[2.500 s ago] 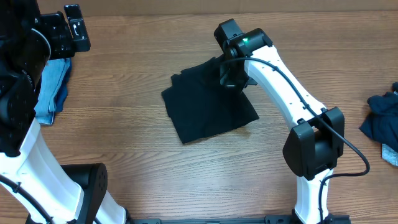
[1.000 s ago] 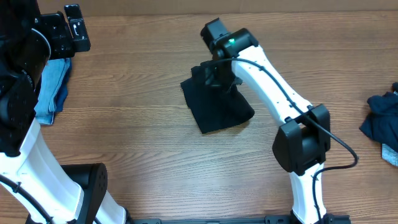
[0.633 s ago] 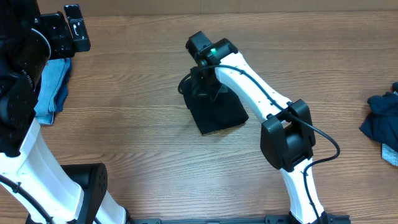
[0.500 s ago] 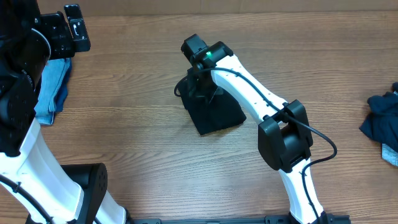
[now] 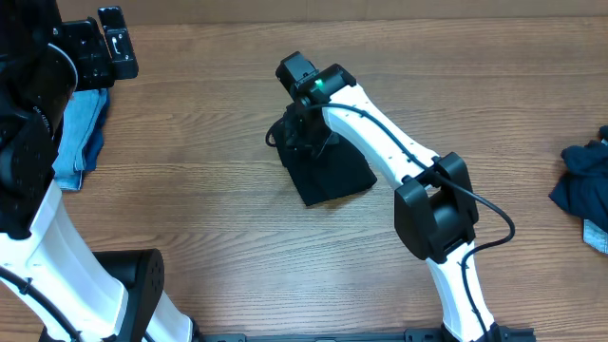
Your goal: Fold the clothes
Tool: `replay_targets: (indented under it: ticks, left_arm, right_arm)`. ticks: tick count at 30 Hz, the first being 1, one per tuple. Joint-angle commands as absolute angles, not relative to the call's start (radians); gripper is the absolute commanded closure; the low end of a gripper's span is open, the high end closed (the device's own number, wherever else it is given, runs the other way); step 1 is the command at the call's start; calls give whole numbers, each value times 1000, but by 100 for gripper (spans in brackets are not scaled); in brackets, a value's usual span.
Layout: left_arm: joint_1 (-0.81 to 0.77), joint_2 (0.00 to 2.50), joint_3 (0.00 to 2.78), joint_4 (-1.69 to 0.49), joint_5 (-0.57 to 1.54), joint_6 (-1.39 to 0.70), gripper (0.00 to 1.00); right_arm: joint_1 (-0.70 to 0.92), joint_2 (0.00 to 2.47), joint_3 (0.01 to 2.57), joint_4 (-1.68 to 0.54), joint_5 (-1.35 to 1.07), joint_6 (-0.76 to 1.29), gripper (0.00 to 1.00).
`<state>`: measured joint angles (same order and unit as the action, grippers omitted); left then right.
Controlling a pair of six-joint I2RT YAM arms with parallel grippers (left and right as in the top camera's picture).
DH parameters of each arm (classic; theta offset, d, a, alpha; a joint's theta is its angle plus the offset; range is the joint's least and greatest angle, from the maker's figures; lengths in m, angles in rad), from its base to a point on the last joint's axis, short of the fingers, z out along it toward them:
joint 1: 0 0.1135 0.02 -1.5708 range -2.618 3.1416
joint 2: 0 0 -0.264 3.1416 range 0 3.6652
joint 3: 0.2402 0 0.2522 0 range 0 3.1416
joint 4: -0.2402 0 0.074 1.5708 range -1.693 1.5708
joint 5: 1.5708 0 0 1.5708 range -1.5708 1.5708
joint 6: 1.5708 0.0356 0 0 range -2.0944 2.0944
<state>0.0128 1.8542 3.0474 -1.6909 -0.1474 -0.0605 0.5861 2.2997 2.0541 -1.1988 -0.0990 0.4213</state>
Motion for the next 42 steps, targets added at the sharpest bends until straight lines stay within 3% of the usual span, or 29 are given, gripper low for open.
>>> replay_targets:
  ticks: [1, 6, 17, 20, 23, 24, 34, 42]
  left_arm:
    - [12, 1857, 3046, -1689, -160, -67, 0]
    - [12, 1857, 3046, -1689, -160, -67, 0]
    - [12, 1857, 3046, -1689, -160, -67, 0]
    - [12, 1857, 3046, -1689, -160, -67, 0]
    - [12, 1857, 3046, -1689, -160, -67, 0]
    - [12, 1857, 3046, -1689, -160, -67, 0]
    - [12, 1857, 3046, -1689, -160, -67, 0]
    - [12, 1857, 3046, -1689, -160, -67, 0]
  right_arm:
    - [579, 2306, 2112, -1178, -222, 240, 48]
    - [580, 2299, 2156, -1142, -342, 30, 38]
    - [455, 2289, 2156, -1115, -348, 136, 38]
    - [446, 2289, 2153, -1095, -358, 135, 51]
    - [453, 2291, 2133, -1045, -361, 135, 92]
    - [459, 2292, 2122, -1028, -361, 135, 96]
    - [495, 2320, 1924, -890, -350, 237, 96]
    - [519, 2320, 1866, -862, -368, 204, 96]
